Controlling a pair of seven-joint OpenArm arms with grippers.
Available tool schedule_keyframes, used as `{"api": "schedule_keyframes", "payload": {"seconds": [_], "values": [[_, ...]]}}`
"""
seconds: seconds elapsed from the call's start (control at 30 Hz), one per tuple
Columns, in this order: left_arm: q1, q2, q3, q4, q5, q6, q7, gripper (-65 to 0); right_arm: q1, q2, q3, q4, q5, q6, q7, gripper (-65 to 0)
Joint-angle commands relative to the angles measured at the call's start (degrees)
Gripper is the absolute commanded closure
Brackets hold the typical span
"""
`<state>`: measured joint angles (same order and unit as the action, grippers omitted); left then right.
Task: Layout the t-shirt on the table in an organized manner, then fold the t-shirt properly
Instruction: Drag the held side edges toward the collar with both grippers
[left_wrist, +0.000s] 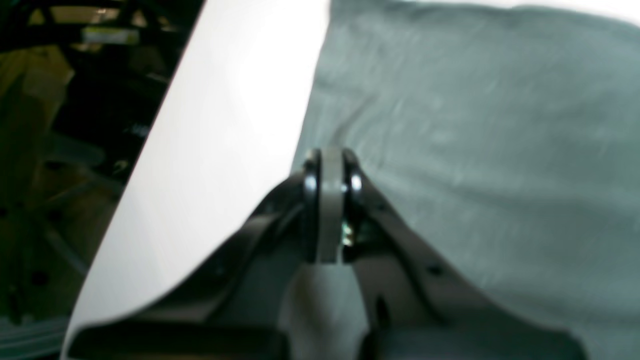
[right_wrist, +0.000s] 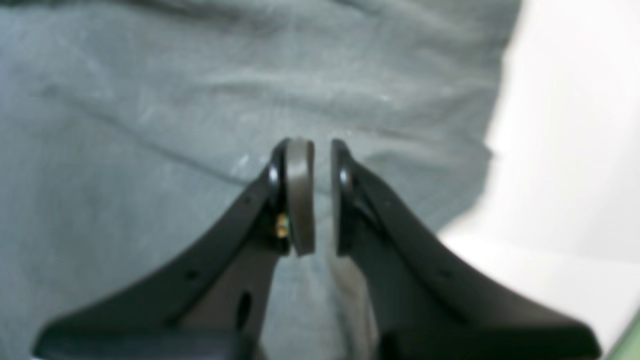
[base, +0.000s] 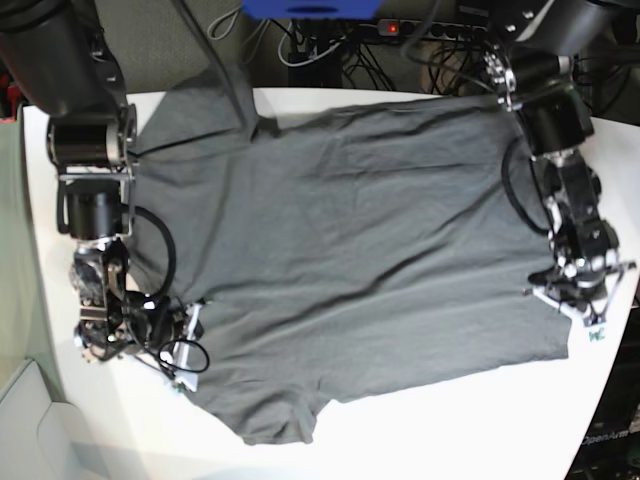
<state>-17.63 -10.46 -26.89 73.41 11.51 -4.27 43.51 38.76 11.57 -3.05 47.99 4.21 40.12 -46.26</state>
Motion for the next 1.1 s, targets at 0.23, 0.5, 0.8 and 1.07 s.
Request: {"api": "schedule_keyframes", "payload": {"seconds": [0.23,0.5,0.8,1.07], "values": [[10.1,-2.4,-3.8,10.2,-13.7,0.2,4.9,-0.2,5.6,1.7,0.2,-12.0,0.7,-0.1,14.1,-5.2],[15.7,-2.3,-6.8,11.1,-15.6,0.2,4.7,-0.2,3.4,3.0,0.1,-13.7,0.8,-0.1,17.2,-5.2],[17.0,-2.3,-6.8,11.1,-15.6,0.2,4.4,-0.2,1.0,4.0,0.2,-13.8,0.8,-0.1,19.0,-5.2],[17.1,-2.3,-6.9,11.2,-15.6,0.2,4.4,-0.2,0.9,4.1,0.1,-19.3,0.6,-3.9,22.0,-5.2]]}}
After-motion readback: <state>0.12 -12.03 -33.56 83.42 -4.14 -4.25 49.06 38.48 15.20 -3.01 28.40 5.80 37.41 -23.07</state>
